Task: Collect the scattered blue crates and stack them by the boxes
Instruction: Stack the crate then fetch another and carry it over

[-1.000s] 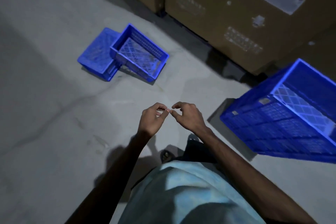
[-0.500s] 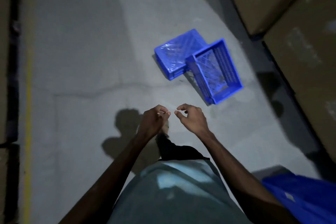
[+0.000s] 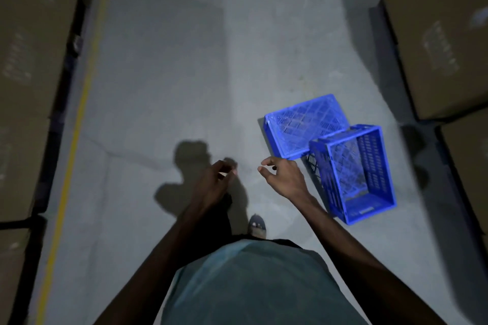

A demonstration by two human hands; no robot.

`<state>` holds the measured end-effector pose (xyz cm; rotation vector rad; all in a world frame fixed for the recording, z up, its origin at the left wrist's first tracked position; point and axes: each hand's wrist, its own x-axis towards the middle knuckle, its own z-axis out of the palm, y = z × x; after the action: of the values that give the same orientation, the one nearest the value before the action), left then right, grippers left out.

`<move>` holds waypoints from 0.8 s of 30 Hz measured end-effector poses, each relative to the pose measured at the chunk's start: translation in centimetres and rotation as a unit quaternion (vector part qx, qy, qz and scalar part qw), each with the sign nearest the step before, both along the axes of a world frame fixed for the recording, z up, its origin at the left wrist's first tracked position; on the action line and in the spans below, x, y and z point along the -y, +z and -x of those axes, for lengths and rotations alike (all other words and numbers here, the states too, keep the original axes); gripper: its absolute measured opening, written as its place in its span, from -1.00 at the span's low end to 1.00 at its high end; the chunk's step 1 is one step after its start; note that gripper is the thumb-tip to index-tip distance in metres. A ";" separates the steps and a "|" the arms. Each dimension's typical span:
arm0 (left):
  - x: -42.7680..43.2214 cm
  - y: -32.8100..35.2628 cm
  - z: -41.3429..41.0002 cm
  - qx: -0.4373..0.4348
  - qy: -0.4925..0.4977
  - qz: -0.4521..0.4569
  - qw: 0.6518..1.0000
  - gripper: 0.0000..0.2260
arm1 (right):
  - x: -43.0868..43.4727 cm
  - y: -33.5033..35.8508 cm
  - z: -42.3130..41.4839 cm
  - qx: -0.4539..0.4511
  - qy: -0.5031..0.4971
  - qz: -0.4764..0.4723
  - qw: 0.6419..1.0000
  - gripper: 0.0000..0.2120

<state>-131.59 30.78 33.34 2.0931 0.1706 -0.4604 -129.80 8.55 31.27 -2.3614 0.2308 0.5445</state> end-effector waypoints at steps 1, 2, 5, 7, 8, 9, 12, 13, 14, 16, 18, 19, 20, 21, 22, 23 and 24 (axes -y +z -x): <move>-0.4 -0.5 -2.2 -0.001 0.008 0.003 1.000 -0.91 | -0.2 -0.3 -2.1 -0.003 -0.009 -0.004 1.000 -0.75; -0.9 -1.1 -4.5 -0.002 0.015 0.001 1.000 -0.83 | -0.6 -0.6 -4.1 -0.007 -0.016 -0.005 1.000 -0.75; -3.0 -4.4 -12.1 -0.006 0.011 0.003 1.000 -0.75 | -1.8 -1.3 -10.4 -0.013 -0.033 -0.002 0.999 -0.75; -4.2 -6.7 -17.3 -0.016 -0.010 0.002 1.000 -0.81 | -2.8 -1.3 -14.7 -0.022 -0.040 0.005 0.999 -0.75; -4.4 -5.9 -19.9 -0.019 -0.021 0.000 1.000 -0.82 | -3.3 -1.4 -16.8 -0.026 -0.049 0.008 0.998 -0.75; -4.5 -4.3 -22.5 -0.022 -0.035 0.000 0.999 -0.82 | -3.8 -1.2 -18.9 -0.030 -0.064 0.005 0.997 -0.73; -5.0 -2.1 -30.5 -0.035 -0.110 -0.006 0.993 -0.89 | -5.0 -0.4 -25.2 -0.014 -0.127 -0.011 0.992 -0.50; -5.1 -1.7 -33.4 -0.036 -0.135 -0.011 0.990 -0.86 | -5.1 -0.4 -27.3 -0.005 -0.143 -0.016 0.990 -0.44; -5.1 -1.6 -36.2 -0.036 -0.153 -0.012 0.987 -0.79 | -5.1 -0.3 -29.3 -0.002 -0.154 -0.019 0.988 -0.45; -4.7 -1.2 -41.9 -0.038 -0.177 -0.012 0.983 -0.65 | -5.2 0.5 -33.2 -0.004 -0.184 -0.023 0.983 -0.58; -3.9 -0.8 -47.4 -0.031 -0.191 -0.009 0.981 -0.64 | -5.0 0.9 -37.2 -0.006 -0.207 -0.029 0.978 -0.59; -3.3 -0.5 -50.0 -0.026 -0.196 -0.007 0.980 -0.65 | -4.8 0.9 -39.3 -0.010 -0.215 -0.030 0.976 -0.56; -2.6 -0.6 -52.6 -0.017 -0.202 -0.003 0.979 -0.68 | -4.5 0.6 -41.4 -0.013 -0.225 -0.032 0.974 -0.56; -1.8 -0.6 -55.0 -0.008 -0.211 0.003 0.977 -0.71 | -4.1 0.1 -43.5 -0.013 -0.235 -0.036 0.971 -0.58; -1.1 -0.9 -57.3 0.000 -0.222 0.007 0.975 -0.75 | -3.6 -0.3 -45.5 -0.013 -0.243 -0.040 0.969 -0.64; -0.1 -0.8 -59.6 0.008 -0.232 0.004 0.973 -0.80 | -3.1 -0.7 -47.7 -0.013 -0.250 -0.042 0.967 -0.70; 0.9 -1.0 -61.9 0.014 -0.244 0.001 0.970 -0.86 | -2.4 -1.2 -49.9 -0.009 -0.256 -0.042 0.966 -0.74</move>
<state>-69.64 29.88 32.34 2.1332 -0.3725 -0.7194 -79.95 10.98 30.11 -2.0997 0.7841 0.3139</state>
